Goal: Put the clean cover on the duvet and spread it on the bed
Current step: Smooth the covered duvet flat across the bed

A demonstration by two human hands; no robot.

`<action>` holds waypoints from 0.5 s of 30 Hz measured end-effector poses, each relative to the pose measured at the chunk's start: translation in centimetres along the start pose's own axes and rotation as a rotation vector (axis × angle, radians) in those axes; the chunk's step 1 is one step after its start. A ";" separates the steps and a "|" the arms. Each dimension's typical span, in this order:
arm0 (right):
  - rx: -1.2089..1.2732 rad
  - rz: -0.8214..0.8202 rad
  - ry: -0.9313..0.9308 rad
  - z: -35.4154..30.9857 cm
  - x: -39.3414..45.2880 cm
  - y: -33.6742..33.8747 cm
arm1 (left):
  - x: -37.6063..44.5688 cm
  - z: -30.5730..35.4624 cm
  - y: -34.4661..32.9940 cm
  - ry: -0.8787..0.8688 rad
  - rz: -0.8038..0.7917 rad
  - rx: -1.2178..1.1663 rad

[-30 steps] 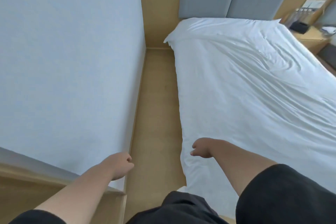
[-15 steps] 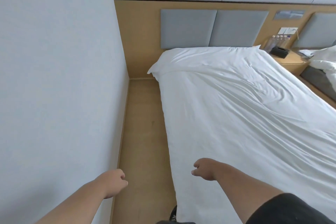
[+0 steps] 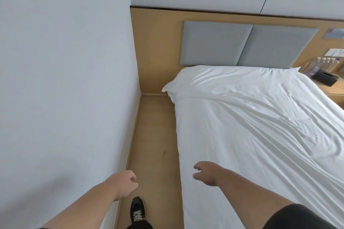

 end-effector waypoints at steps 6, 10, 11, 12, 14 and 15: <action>0.135 0.017 -0.087 -4.0 8.6 6.7 | 13.9 -0.8 10.5 -0.062 -0.090 0.098; 0.271 0.021 -0.152 -4.4 12.2 11.4 | 21.1 1.9 17.2 -0.099 -0.181 0.199; 0.301 0.026 -0.163 -4.4 12.9 12.6 | 23.1 2.8 18.8 -0.116 -0.201 0.229; 0.322 0.024 -0.179 -4.1 13.9 13.7 | 25.1 3.9 20.4 -0.133 -0.218 0.256; 0.345 0.019 -0.228 -3.2 16.6 16.1 | 29.4 6.1 23.1 -0.157 -0.233 0.278; 0.341 0.022 -0.263 -2.7 18.1 17.5 | 31.8 7.1 24.3 -0.176 -0.236 0.285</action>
Point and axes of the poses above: each hand's wrist, its own x-axis towards the middle knuckle, its own y-axis out of the back of the hand, z = x × y, the point moved 2 cm from there along x, towards the middle knuckle, and after that the axes turned 9 degrees about -y, right-handed, at the moved point
